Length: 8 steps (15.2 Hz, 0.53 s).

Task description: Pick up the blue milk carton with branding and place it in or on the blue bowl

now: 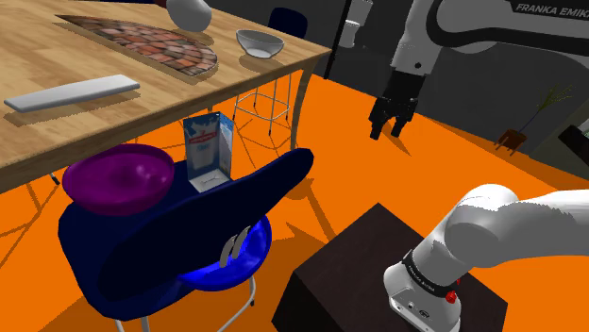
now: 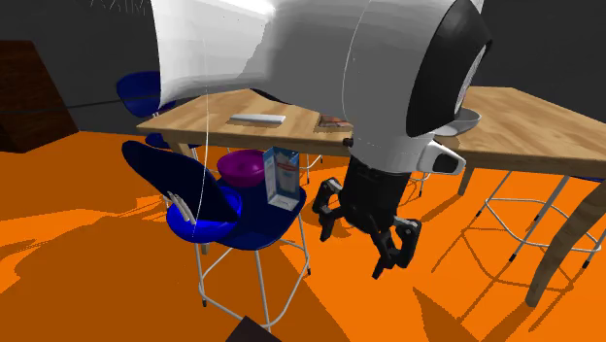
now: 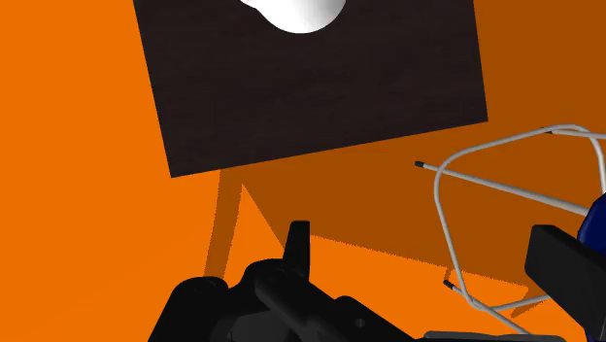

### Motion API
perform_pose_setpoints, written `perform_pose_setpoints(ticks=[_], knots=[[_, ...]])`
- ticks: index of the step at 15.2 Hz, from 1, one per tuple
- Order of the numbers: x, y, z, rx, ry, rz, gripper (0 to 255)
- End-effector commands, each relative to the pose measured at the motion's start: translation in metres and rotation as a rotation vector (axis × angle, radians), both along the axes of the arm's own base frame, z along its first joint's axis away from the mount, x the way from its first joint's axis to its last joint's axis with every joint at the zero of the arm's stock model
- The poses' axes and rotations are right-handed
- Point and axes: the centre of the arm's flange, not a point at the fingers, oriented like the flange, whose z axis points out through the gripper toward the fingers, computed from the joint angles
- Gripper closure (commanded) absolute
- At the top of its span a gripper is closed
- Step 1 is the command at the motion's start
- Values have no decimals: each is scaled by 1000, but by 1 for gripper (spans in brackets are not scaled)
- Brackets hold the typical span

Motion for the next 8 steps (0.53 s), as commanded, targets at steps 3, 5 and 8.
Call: perform_pose_setpoints(ticks=[3, 5, 8], knots=[[3, 26, 0, -9, -4, -61, 0], [7, 52, -1, -18, -8, -122, 0], [17, 90, -2, -31, -14, -213, 0]])
